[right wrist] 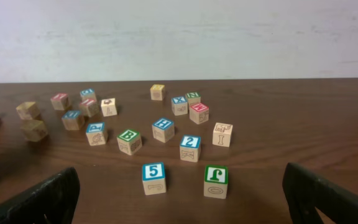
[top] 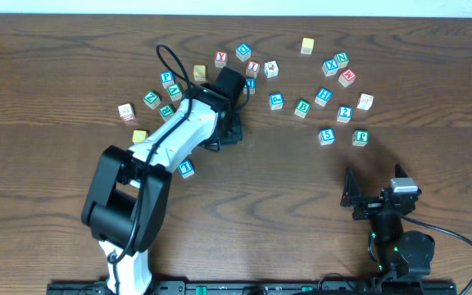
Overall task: Spell out AI2
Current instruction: 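Lift the 'A' block and carry it right toward the table center, then lower the 'A' block onto the table and open the left gripper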
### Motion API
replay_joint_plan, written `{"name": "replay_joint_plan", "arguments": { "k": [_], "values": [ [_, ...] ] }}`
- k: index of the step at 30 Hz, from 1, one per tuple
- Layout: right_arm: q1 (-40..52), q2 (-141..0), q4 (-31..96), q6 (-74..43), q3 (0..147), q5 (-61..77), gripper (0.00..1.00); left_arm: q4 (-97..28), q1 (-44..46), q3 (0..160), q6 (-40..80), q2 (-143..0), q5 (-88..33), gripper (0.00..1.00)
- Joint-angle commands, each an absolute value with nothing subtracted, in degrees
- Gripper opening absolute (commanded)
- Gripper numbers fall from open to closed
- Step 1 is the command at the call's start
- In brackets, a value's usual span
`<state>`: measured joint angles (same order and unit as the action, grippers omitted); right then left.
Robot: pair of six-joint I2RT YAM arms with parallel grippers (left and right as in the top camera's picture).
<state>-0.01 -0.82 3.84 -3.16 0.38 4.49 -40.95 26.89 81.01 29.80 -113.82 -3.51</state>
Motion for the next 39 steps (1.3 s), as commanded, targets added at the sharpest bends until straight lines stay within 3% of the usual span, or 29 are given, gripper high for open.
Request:
{"name": "replay_joint_plan", "arguments": {
  "k": [1,13,23,39],
  "values": [
    [-0.3,-0.4,4.1,-2.5,0.3,4.5,0.99,-39.4,26.7,80.7,32.1,-115.7,-2.3,0.29],
    [-0.3,-0.4,4.1,-2.5,0.3,4.5,0.99,-36.1,26.7,80.7,31.6,-116.9,-2.2,0.29],
    [-0.3,-0.4,4.1,-2.5,0.3,4.5,0.99,-36.1,26.8,80.7,23.1,-116.9,-2.3,0.29],
    [-0.3,-0.4,4.1,-2.5,0.3,4.5,0.99,-34.9,28.2,80.7,23.2,-118.5,-2.3,0.29]
  ]
}}
